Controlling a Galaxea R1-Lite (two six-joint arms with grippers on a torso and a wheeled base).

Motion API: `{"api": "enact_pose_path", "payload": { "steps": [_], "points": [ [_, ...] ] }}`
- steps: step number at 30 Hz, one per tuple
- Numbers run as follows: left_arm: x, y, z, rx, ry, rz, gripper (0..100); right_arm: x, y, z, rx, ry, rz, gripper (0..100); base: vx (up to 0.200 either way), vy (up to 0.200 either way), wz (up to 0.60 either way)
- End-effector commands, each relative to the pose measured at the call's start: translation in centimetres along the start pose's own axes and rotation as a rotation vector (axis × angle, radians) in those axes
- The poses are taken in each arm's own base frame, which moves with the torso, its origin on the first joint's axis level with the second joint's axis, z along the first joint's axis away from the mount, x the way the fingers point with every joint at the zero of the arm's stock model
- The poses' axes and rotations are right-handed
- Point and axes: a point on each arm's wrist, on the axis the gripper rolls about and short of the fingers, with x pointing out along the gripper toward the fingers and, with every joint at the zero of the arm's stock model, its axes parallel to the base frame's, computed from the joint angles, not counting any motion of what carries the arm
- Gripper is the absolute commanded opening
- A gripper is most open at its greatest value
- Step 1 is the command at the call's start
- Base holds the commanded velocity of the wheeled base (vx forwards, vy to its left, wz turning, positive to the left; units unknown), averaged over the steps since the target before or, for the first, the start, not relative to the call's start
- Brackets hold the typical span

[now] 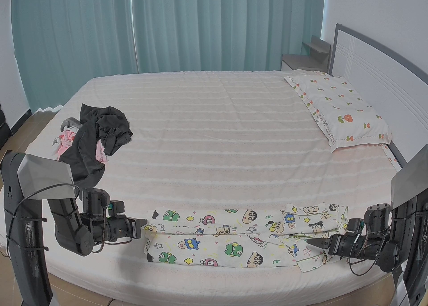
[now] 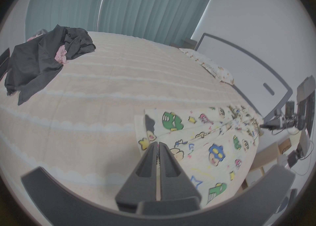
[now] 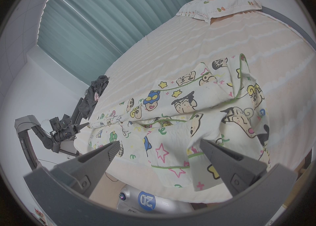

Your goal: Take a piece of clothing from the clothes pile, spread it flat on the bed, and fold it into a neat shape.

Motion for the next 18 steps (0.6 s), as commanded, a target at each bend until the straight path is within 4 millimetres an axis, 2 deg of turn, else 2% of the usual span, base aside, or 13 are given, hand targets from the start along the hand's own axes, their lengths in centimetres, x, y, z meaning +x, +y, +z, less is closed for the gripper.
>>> {"api": "enact_pose_path", "payload": {
  "steps": [1,5,12,13,18],
  "points": [
    [0.5,0.6,-1.9,0.014,0.065,0.041,0,0.0,0.1,0.1,-0.006,-0.013,0.007,100,0.0,0.0,0.0],
    [0.8,0.5,-2.9,0.06,0.103,0.041,0,0.0,0.1,0.1,-0.006,-0.013,0.007,100,0.0,0.0,0.0],
    [1.0,0.2,-2.8,0.063,0.103,0.031,0,0.0,0.1,0.1,-0.006,-0.013,0.007,100,0.0,0.0,0.0],
    [1.0,0.2,-2.8,0.062,0.102,0.031,100,0.0,0.1,0.1,-0.006,-0.013,0.007,100,0.0,0.0,0.0],
    [0.6,0.2,-2.4,-0.013,0.087,0.037,100,-0.3,0.4,0.9,-0.017,-0.056,0.021,100,0.0,0.0,0.0]
  ]
}}
